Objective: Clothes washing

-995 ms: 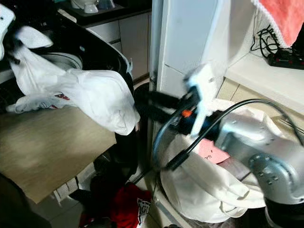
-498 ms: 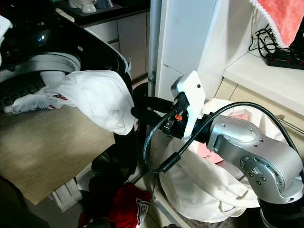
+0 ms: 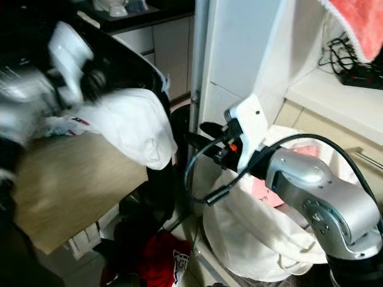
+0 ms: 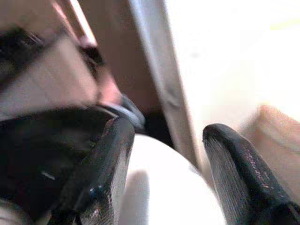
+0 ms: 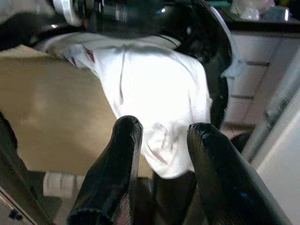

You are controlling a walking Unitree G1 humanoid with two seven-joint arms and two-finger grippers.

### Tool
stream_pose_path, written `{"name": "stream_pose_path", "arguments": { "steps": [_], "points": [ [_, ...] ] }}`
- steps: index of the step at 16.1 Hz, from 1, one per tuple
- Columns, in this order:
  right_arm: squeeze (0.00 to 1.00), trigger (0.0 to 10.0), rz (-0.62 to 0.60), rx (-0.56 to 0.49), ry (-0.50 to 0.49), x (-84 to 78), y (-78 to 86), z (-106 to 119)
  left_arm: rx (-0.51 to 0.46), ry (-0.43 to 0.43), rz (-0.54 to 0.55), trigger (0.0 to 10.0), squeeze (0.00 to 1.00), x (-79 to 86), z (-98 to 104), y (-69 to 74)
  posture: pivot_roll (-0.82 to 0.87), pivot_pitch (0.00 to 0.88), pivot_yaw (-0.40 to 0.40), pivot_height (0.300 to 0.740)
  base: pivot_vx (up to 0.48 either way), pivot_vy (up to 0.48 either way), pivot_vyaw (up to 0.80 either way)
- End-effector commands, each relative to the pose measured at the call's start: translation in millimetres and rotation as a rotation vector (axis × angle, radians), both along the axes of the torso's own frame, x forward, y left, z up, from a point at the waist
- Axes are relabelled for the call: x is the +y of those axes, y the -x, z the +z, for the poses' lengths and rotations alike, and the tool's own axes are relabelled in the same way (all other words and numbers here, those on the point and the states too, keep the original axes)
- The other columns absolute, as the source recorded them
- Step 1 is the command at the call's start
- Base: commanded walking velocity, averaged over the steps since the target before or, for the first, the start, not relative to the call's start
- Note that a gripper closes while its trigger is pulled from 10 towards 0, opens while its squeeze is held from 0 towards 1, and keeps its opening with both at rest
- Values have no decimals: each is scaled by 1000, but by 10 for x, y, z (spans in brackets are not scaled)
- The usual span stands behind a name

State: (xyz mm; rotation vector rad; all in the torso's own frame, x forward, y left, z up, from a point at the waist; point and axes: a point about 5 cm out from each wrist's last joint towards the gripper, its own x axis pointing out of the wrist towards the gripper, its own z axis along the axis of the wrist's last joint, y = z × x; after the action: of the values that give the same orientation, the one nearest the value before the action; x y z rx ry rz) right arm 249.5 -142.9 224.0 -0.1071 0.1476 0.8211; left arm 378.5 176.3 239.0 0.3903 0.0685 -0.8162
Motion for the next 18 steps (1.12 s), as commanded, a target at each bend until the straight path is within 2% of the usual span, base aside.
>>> {"name": "stream_pose_path", "arguments": {
  "steps": [1,3,5,9,10,12,16,17,18],
  "points": [
    [0,10000,5,-8,20,-11,26,11,16,-41,-15,10000,0,-91,-45,20,-101,0,25,740,0,0,0],
    [0,10000,-4,-3,29,-51,41,8,75,-27,-61,10000,0,-281,-198,110,-107,0,28,740,0,0,0],
    [0,10000,-2,-1,32,-62,49,7,41,-37,-5,10000,0,-342,-231,92,-107,0,28,740,0,0,0],
    [0,10000,18,4,39,-53,74,-4,-31,-147,103,10000,0,-272,-261,33,-117,0,28,740,0,0,0],
    [0,10000,21,5,40,-52,78,-5,-32,-165,118,10000,0,-259,-270,34,-117,0,28,740,0,0,0],
    [0,10000,37,12,51,-47,86,-12,15,-259,162,10000,0,-173,-389,42,-117,0,28,740,0,0,0],
    [0,10000,53,15,64,-34,104,-20,44,-255,186,10000,0,-128,-427,40,-118,0,29,740,0,0,0],
    [0,10000,64,15,67,-27,112,-21,43,-253,190,8275,0,-122,-422,34,-118,0,28,740,0,0,0],
    [0,10000,87,10,72,-14,130,-17,36,-250,199,4745,0,-114,-408,23,-118,0,28,740,0,0,0]
  ]
}}
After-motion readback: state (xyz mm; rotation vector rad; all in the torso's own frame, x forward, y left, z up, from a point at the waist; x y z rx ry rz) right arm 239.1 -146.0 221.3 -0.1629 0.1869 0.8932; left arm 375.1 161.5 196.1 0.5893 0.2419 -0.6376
